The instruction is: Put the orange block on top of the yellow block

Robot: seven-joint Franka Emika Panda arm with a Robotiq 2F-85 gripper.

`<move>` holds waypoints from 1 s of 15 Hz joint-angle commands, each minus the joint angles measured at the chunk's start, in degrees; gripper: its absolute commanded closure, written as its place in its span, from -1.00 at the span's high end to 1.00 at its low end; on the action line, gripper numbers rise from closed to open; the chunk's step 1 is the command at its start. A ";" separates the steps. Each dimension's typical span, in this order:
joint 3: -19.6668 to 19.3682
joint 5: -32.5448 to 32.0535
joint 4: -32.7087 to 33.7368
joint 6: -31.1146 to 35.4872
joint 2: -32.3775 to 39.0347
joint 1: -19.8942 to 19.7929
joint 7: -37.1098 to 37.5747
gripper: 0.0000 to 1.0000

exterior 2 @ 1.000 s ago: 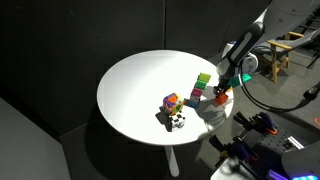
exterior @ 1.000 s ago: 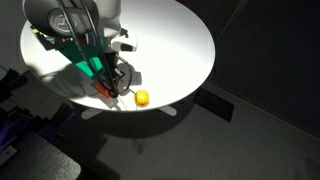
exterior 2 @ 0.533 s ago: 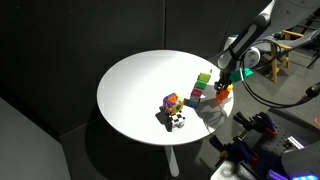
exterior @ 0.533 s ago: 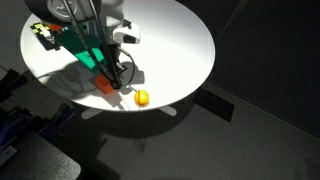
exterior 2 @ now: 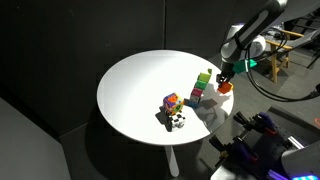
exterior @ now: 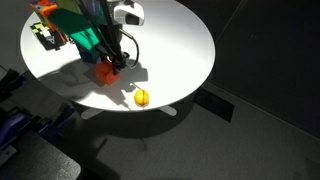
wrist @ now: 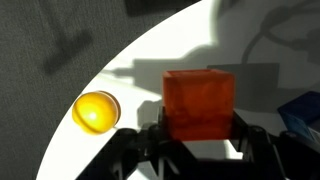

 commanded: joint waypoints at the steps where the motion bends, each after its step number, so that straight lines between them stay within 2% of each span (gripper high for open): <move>1: -0.37 -1.66 -2.10 -3.74 -6.00 0.50 1.04 -0.35; 12: -0.32 -3.04 -5.15 -12.69 -19.85 2.12 1.96 -0.35; 15: -0.13 -3.99 -5.70 -16.91 -23.89 2.76 2.61 -0.35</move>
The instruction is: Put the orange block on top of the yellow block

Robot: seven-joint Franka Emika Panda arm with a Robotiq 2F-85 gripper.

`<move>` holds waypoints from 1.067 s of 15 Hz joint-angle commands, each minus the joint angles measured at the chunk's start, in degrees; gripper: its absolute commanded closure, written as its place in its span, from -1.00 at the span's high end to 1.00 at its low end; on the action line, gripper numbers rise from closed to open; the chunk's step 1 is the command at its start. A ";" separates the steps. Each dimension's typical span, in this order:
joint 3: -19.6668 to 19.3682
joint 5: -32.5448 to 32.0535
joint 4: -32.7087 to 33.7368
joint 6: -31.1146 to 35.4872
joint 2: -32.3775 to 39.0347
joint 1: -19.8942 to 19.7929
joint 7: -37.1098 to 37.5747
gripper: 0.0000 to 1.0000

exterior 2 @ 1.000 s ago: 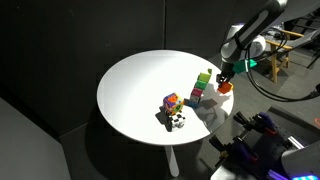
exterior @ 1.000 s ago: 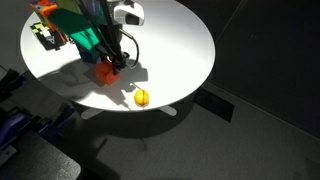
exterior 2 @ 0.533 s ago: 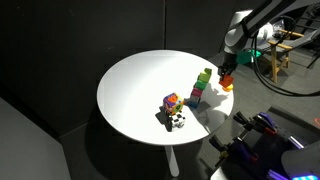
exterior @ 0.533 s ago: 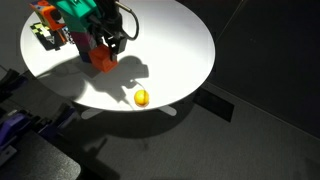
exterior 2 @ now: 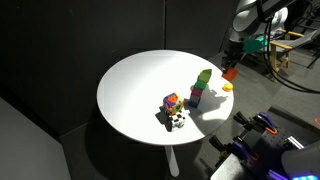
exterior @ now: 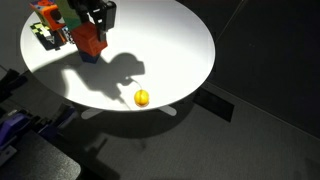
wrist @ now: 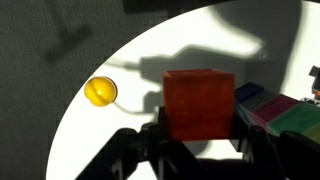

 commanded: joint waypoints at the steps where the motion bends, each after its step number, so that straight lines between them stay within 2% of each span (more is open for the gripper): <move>1: -0.04 -1.91 -2.01 -5.06 -6.52 0.97 1.82 -0.35; 6: 0.37 -1.65 -2.95 -9.87 -12.44 1.92 1.26 -0.35; 16: 0.69 -1.03 -5.22 -10.21 -18.24 3.13 0.57 -0.35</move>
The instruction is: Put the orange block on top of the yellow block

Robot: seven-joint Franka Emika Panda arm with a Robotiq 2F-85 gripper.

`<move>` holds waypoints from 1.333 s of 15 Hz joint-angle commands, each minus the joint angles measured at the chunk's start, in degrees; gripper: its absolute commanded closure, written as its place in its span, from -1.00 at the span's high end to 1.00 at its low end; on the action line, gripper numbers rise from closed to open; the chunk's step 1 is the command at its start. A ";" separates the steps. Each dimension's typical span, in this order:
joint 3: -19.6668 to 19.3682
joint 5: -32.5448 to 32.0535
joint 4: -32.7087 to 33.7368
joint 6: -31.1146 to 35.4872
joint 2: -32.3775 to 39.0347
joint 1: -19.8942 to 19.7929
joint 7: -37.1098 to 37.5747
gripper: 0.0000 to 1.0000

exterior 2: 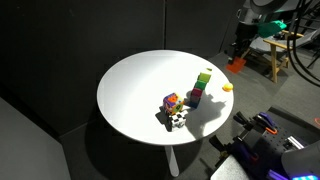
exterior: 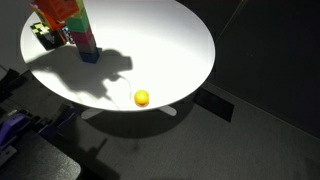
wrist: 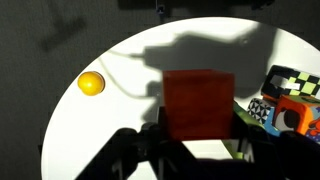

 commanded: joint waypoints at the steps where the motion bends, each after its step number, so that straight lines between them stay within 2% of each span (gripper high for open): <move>1: -0.27 -0.06 -0.07 -0.09 -0.24 0.33 0.05 -0.35; 2: -0.27 -0.06 -0.11 -0.09 -0.28 0.35 0.05 0.15; 12: -0.26 -0.06 -0.13 -0.08 0.13 0.35 0.05 0.15; 13: -0.26 -0.06 -0.13 -0.08 0.13 0.35 0.05 -0.35; 20: 0.01 0.19 0.30 -0.62 -0.47 0.63 0.46 -0.35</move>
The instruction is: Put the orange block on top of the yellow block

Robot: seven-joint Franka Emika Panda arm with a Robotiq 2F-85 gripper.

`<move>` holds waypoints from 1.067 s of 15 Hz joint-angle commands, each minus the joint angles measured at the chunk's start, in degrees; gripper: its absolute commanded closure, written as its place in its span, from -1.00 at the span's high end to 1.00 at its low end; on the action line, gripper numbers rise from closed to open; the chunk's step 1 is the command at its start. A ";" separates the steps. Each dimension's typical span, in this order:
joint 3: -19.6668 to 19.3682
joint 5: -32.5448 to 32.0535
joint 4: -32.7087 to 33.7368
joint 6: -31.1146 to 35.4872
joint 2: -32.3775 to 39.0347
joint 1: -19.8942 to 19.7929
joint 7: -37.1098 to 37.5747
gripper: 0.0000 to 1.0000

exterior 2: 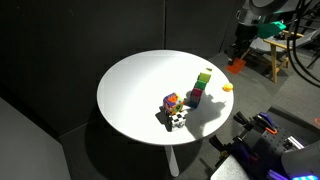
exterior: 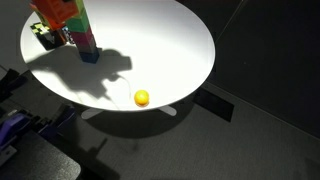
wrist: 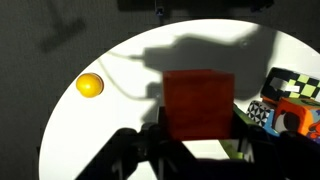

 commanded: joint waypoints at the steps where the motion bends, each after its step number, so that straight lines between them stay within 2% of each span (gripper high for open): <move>1: 0.14 -0.02 0.52 -0.68 -0.84 0.49 0.79 -0.35; 16: 1.98 0.65 4.37 -1.43 0.97 2.57 2.20 -0.35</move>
